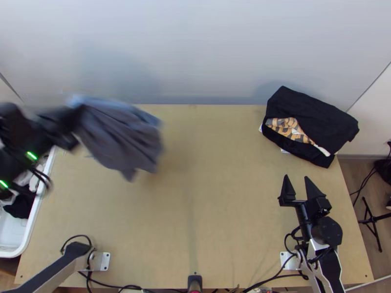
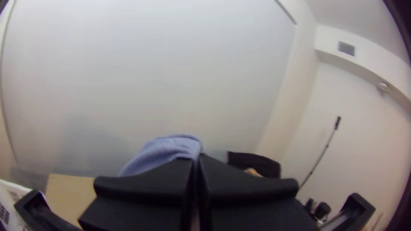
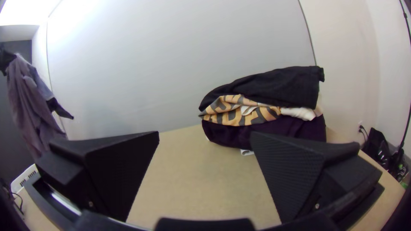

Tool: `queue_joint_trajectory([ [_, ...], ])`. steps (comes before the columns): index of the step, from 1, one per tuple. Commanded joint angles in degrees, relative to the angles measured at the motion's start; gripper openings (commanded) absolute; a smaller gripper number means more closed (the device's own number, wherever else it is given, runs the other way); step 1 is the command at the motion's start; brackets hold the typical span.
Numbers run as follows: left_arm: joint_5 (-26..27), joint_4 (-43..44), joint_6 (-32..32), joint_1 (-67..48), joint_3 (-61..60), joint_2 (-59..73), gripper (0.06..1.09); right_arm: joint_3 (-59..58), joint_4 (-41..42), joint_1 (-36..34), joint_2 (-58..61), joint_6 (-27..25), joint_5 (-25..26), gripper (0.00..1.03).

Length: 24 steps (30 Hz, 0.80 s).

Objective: Fold the t-shirt

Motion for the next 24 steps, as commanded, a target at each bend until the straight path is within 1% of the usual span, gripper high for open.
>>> queue_joint_trajectory([
  [1, -13.53, 2.65, -7.03, -40.74, -9.05, -5.69, 0.09, 0.02, 0.01, 0.01, 0.01, 0.01, 0.01, 0.99],
  [3, -13.53, 4.15, -8.78, -44.7, -13.27, -6.39, 0.09, 0.02, 0.01, 0.01, 0.01, 0.01, 0.01, 0.99],
  [6, -13.8, 8.45, -8.34, -44.44, -22.06, -7.36, 0.09, 0.02, 0.01, 0.01, 0.01, 0.01, 0.01, 0.99],
  [7, -14.94, 10.91, -7.03, -43.03, -26.1, -7.54, 0.09, 0.02, 0.01, 0.01, 0.01, 0.01, 0.01, 0.99],
  [10, -15.2, 18.91, -3.86, -35.65, -38.76, -6.66, 0.09, 0.02, 0.01, 0.01, 0.01, 0.01, 0.01, 0.99],
  [13, -13.71, 25.5, -2.89, -29.06, -49.04, -4.28, 0.09, 0.02, 0.01, 0.01, 0.01, 0.01, 0.01, 0.99],
  [15, -12.65, 29.46, -2.72, -25.19, -53.79, -2.17, 0.09, 0.02, 0.01, 0.01, 0.01, 0.01, 0.01, 0.99],
  [17, -11.6, 32.53, -2.72, -20.71, -56.07, 0.38, 0.09, 0.02, 0.01, 0.01, 0.01, 0.01, 0.01, 0.99],
  [19, -8.61, 34.38, -2.81, -15.96, -56.6, 3.54, 0.09, 0.02, 0.01, 0.01, 0.01, 0.01, 0.01, 0.99],
  [22, -8.26, 37.9, -2.89, -10.95, -56.16, 8.55, 0.09, 0.02, 0.01, 0.01, 0.01, 0.01, 0.01, 0.99],
  [24, -7.12, 38.77, -2.89, -8.31, -55.28, 11.01, 0.09, 0.02, 0.01, 0.01, 0.01, 0.01, 0.01, 0.99],
])
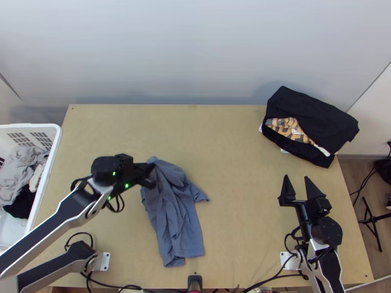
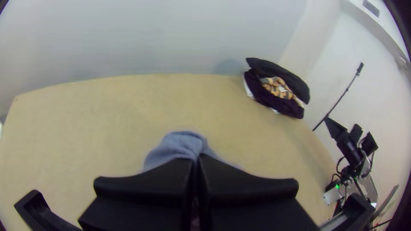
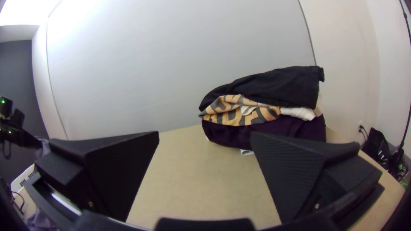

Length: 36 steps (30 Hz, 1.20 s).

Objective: Fold the t-shirt

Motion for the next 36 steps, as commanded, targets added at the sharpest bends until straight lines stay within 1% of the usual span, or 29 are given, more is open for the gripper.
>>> queue_joint_trajectory([
  [1, 2.94, 7.13, 0.14, 11.21, -3.44, 9.09, 0.09, 0.02, 0.01, 0.01, 0.01, 0.01, 0.01, 0.99],
  [7, 3.82, 7.74, -1.26, 15.78, 0.78, 14.37, 0.09, 0.02, 0.01, 0.01, 0.01, 0.01, 0.01, 0.99],
  [10, 3.82, 7.3, -1.35, 20.97, 4.3, 18.23, 0.09, 0.02, 0.01, 0.01, 0.01, 0.01, 0.01, 0.99],
  [13, 4.96, 3.53, -0.03, 27.56, 8.96, 19.29, 0.09, 0.02, 0.01, 0.01, 0.01, 0.01, 0.01, 0.99],
  [15, 7.07, 1.5, 1.2, 32.57, 12.73, 19.2, 0.09, 0.02, 0.01, 0.01, 0.01, 0.01, 0.01, 0.99],
  [19, 12.61, -7.9, 3.57, 43.03, 25.65, 20.34, 0.09, 0.02, 0.01, 0.01, 0.01, 0.01, 0.01, 0.99],
  [22, 18.06, -12.12, 3.92, 51.46, 35.15, 22.89, 0.09, 0.02, 0.01, 0.01, 0.01, 0.01, 0.01, 0.99],
  [26, 22.01, -19.15, 4.1, 59.02, 47.8, 26.67, 0.09, 0.02, 0.01, 0.01, 0.01, 0.01, 0.01, 0.99],
  [32, 24.56, -30.22, 3.48, 59.99, 61.16, 25.62, 0.09, 0.02, 0.01, 0.01, 0.01, 0.01, 0.01, 0.99],
  [34, 24.74, -33.65, 3.22, 57.62, 64.77, 23.59, 0.09, 0.02, 0.01, 0.01, 0.01, 0.01, 0.01, 0.99],
  [36, 24.65, -34.18, 2.25, 54.28, 65.56, 20.96, 0.09, 0.02, 0.01, 0.01, 0.01, 0.01, 0.01, 0.99],
])
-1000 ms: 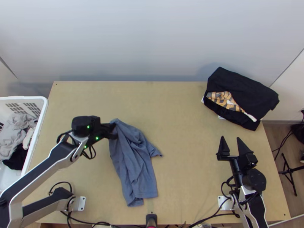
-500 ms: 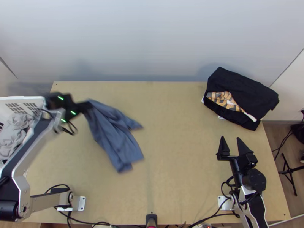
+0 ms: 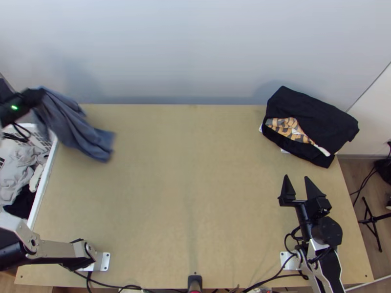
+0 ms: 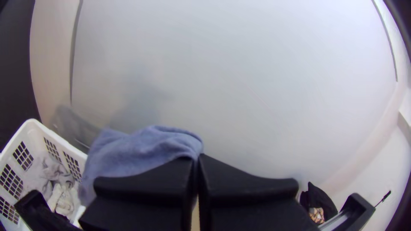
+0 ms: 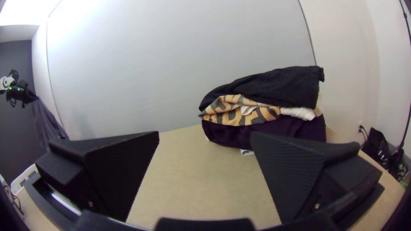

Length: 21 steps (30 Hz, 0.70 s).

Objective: Fold the t-shirt

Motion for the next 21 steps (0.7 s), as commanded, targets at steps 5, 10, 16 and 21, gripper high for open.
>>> queue_joint_trajectory([
  [5, 0.49, -11.18, -2.21, -14.59, 6.5, -9.1, 0.09, 0.02, 0.01, 0.01, 0.01, 0.01, 0.01, 0.99],
  [10, -4.08, -11.01, 0.51, -33.67, -13.72, -15.69, 0.09, 0.02, 0.01, 0.01, 0.01, 0.01, 0.01, 0.99],
  [16, -9.88, -8.19, 3.94, -50.28, -36.39, -15.78, 0.09, 0.02, 0.01, 0.01, 0.01, 0.01, 0.01, 0.99],
  [21, -10.15, -4.24, 0.6, -62.41, -43.6, -15.78, 0.09, 0.02, 0.01, 0.01, 0.01, 0.01, 0.01, 0.99],
])
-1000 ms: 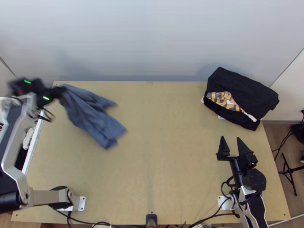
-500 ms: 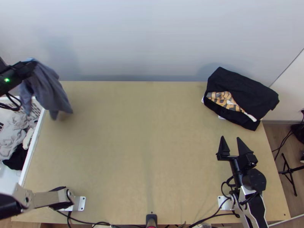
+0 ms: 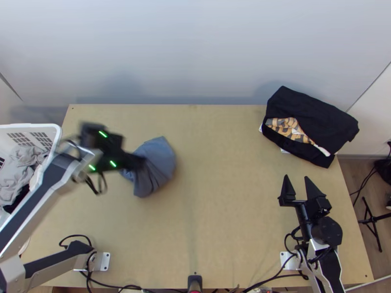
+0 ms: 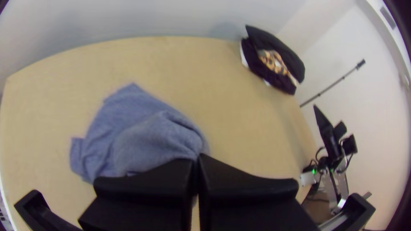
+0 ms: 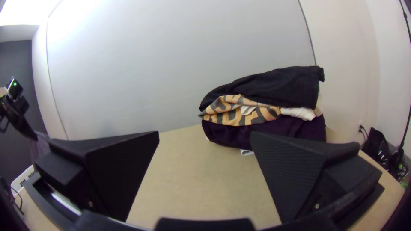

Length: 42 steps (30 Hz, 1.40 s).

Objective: Fold the t-shirt

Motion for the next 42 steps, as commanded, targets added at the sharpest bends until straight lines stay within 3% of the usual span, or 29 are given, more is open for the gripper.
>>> queue_joint_trajectory([
  [1, -2.5, 4.88, -3.27, -18.29, -13.94, -1.14, 0.09, 0.02, 0.01, 0.01, 0.01, 0.01, 0.01, 0.99],
  [12, -2.5, 15.34, -10.48, -34.81, -14.03, 5.45, 0.09, 0.02, 0.01, 0.01, 0.01, 0.01, 0.01, 0.99],
  [23, -2.5, 24.83, -13.56, -38.15, -9.2, 13.28, 0.1, -0.07, 0.01, 0.01, 0.01, 0.01, 0.01, 0.99],
  [24, -2.5, 26.68, -13.91, -38.5, -8.49, 14.07, 0.24, 0.02, 0.01, 0.01, 0.01, 0.01, 0.01, 0.99],
  [25, -2.41, 28.26, -14.44, -38.77, -7.88, 14.33, 0.52, 0.02, 0.01, 0.01, 0.01, 0.01, 0.01, 0.99],
  [26, -2.23, 30.28, -14.96, -39.38, -7.26, 14.24, 0.88, 0.02, 0.01, 0.01, 0.01, 0.01, 0.01, 0.99],
  [27, -2.15, 32.92, -15.23, -39.38, -6.47, 13.98, 1.06, 0.02, 0.01, 0.01, 0.01, 0.01, 0.01, 0.99],
  [32, -2.32, 41.44, -16.99, -35.95, -3.66, 8.35, 1.05, -0.07, 0.01, 0.01, 0.01, 0.01, 0.01, 0.99],
  [42, -1.71, 37.4, -18.22, -21.45, -3.57, 3.17, 1.05, 0.02, 0.01, 0.01, 0.01, 0.01, 0.01, 0.99],
])
